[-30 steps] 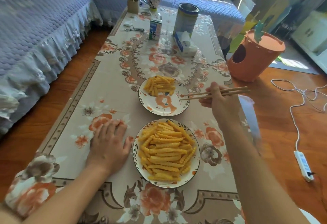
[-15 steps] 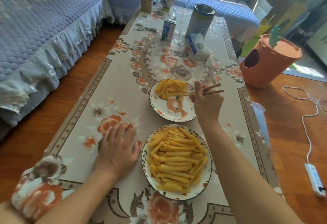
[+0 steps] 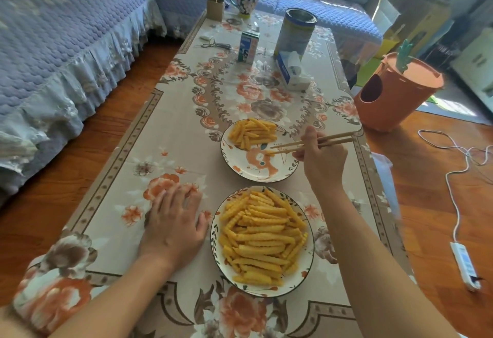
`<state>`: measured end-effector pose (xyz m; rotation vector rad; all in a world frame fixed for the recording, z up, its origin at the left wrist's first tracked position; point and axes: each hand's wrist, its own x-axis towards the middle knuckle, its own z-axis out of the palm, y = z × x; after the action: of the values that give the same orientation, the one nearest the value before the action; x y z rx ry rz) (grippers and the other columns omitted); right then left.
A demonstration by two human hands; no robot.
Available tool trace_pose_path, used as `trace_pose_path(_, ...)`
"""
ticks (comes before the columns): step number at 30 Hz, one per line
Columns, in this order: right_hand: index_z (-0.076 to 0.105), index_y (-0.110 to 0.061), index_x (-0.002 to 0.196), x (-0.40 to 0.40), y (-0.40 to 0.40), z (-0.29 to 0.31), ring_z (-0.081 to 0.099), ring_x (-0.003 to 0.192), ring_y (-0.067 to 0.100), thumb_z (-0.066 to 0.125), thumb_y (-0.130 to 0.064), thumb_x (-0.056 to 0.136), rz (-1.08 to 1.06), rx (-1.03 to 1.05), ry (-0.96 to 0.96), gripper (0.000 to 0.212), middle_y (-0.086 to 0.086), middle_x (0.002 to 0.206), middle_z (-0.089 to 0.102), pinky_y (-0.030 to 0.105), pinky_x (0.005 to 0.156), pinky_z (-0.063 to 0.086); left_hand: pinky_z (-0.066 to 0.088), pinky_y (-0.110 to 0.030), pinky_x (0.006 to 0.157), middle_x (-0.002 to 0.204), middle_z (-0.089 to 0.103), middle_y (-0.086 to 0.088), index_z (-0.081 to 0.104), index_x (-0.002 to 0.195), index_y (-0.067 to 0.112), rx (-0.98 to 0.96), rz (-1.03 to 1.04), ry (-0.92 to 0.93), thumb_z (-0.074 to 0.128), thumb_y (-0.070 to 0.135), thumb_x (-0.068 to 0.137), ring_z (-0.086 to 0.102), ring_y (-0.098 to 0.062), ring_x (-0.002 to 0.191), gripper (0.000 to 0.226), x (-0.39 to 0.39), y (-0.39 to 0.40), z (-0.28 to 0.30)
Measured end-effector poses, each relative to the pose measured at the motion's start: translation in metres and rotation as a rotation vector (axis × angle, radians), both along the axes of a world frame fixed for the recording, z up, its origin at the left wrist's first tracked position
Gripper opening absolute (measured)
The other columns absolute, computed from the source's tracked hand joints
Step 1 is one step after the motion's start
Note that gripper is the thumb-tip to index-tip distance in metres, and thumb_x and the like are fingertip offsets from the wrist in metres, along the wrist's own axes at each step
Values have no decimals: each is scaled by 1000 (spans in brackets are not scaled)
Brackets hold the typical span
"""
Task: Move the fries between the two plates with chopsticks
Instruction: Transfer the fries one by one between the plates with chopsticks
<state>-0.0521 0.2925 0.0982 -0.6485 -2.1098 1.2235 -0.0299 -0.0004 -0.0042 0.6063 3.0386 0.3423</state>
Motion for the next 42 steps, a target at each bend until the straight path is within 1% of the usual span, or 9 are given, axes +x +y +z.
trace_pose_path(10,72,-7,88,8,4,13,72,53,19,55,-37,105,-2,-56,-71,39,9,63,72,43,63,64,24,-47,122,144,50,-4,54,132,25,1,6,10,33,46,92,37,-26,143,49,0,0,1)
trace_pose_path(14,70,-2,85,60,10,57,72,53,27,54,-32,106,107,-180,-34,40,10,58,70,36,55,63,26,-50,121,143,51,-6,55,131,23,2,9,13,34,46,92,38,-28,141,50,-1,0,2)
trace_pose_path(18,68,7,82,129,15,87,69,50,35,55,-23,105,275,-200,-124,40,20,58,67,40,52,61,30,-52,118,142,52,-8,56,129,20,10,11,19,35,46,91,40,-31,138,51,2,2,4)
trace_pose_path(23,69,4,79,179,12,63,66,52,43,56,-27,101,403,-205,-245,40,20,59,67,50,56,58,30,-52,118,142,51,-9,56,131,19,18,19,26,34,46,90,41,-32,137,53,4,3,5)
trace_pose_path(26,70,-1,78,191,9,49,68,52,36,57,-27,99,391,-200,-252,36,15,58,68,46,54,60,29,-53,117,142,51,-10,56,131,19,36,18,23,35,46,90,41,-33,137,53,5,4,5)
trace_pose_path(29,71,-1,77,194,9,48,69,50,34,59,-21,98,391,-217,-223,32,14,57,68,37,50,59,29,-53,117,142,51,-10,56,132,18,40,18,25,36,45,91,40,-33,137,52,6,4,5)
trace_pose_path(34,67,9,83,187,23,61,65,47,33,55,-18,103,279,-279,-101,36,18,56,66,33,46,58,31,-53,116,142,52,-10,56,132,17,35,8,32,38,44,91,41,-32,136,52,5,3,3)
trace_pose_path(38,68,-1,86,149,28,59,70,55,32,54,-27,106,93,-311,20,35,15,65,68,35,55,62,32,-52,116,141,52,-9,57,129,19,31,-2,30,38,44,92,41,-31,136,49,4,2,3)
trace_pose_path(42,71,-6,88,86,11,38,74,65,34,57,-27,105,95,-317,30,29,15,71,73,37,64,64,33,-51,117,139,53,-7,57,128,20,38,-10,34,39,44,93,42,-29,137,46,3,1,1)
